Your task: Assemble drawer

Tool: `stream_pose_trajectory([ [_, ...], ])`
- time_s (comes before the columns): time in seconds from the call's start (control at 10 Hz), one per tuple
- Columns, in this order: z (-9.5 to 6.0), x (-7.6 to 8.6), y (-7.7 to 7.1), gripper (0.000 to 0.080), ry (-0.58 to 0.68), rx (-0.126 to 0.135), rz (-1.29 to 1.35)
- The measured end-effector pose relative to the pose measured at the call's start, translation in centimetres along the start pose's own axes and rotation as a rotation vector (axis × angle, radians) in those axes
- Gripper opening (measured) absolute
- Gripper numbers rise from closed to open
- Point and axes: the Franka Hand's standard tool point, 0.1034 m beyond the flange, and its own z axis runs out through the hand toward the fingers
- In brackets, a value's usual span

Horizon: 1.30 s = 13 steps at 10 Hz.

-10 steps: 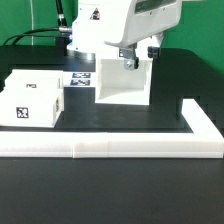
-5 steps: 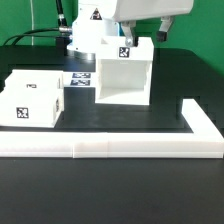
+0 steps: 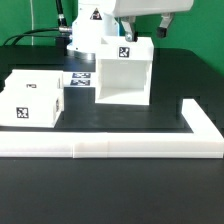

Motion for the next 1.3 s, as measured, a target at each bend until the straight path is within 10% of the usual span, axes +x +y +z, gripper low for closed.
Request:
stream_pose_trajectory([
  [0.4, 1.2, -1.6, -3.9, 0.0649, -0.005, -0.011, 0.392],
  [1.3, 3.3, -4.7, -5.8, 0.0649, 0.022, 0.049, 0.713],
])
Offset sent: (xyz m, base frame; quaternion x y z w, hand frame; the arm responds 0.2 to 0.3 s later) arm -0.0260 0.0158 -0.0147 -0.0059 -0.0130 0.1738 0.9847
